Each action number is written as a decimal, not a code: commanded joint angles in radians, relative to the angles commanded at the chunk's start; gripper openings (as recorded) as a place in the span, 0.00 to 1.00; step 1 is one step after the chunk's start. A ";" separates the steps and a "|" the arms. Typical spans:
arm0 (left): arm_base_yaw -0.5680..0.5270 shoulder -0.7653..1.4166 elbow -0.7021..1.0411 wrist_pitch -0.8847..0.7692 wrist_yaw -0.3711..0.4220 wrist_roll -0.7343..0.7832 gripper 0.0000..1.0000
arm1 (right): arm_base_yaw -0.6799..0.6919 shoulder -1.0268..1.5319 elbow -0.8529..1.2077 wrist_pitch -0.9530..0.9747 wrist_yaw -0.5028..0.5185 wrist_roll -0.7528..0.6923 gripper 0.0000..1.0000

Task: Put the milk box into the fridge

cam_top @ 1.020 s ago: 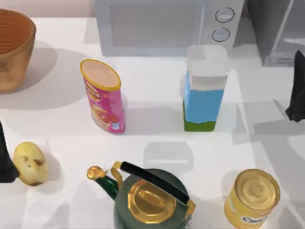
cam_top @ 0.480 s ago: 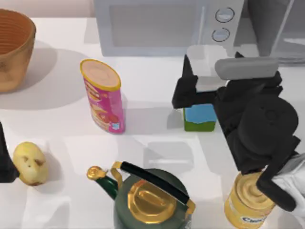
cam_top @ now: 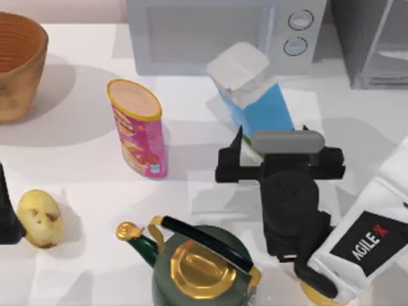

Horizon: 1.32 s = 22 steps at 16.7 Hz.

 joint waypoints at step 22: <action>0.000 0.000 0.000 0.000 0.000 0.000 1.00 | -0.104 0.093 0.159 -0.055 -0.094 -0.024 1.00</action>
